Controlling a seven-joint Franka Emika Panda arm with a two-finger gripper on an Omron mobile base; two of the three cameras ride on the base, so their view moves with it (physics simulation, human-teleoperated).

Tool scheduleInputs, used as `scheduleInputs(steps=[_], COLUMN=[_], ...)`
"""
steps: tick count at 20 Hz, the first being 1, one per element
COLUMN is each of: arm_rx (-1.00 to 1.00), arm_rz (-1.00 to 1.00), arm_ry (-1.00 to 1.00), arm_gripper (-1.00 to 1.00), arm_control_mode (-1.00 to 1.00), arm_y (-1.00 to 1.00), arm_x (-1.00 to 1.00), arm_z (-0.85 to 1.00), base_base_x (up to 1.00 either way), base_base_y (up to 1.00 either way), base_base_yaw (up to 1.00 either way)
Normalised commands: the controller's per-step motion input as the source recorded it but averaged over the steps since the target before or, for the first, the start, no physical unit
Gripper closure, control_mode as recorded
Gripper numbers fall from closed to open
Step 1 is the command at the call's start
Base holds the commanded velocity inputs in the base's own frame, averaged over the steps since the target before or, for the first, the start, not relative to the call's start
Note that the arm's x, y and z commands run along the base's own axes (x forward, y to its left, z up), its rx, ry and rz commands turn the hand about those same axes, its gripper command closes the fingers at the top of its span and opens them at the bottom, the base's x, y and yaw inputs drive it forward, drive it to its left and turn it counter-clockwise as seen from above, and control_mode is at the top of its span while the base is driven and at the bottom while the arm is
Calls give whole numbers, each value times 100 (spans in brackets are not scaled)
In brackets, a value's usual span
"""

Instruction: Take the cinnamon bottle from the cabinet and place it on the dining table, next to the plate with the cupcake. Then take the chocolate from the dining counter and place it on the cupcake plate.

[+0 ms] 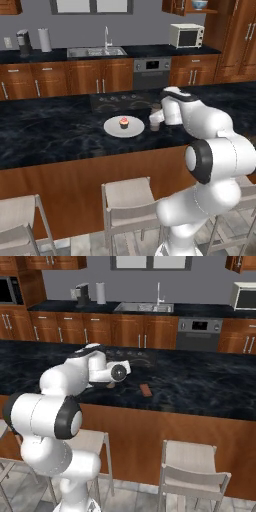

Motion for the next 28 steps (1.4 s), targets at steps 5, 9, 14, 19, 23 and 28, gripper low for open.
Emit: scheduleInputs(steps=[5,9,14,19,23,28], arm_rx=[-1,0,0,-1,-2,-1], arm_rz=[-2,-5,-10,-26,-33,-21], arm_ry=[0,2,19,44,43,36], arm_gripper=[-100,-100,-100,-100,-100,-100], arm_control_mode=[-100,-100,-100,-100,-100,-100], arm_y=[-4,-23,-64,-98,-94,-56], arm_x=[-29,-18,-25,-35,-38,-1], arm_z=[100,100,76,21,-24,-89], base_base_x=[0,0,0,0,0,0], base_base_y=[0,0,0,0,0,0], base_base_yaw=[0,0,0,0,0,0])
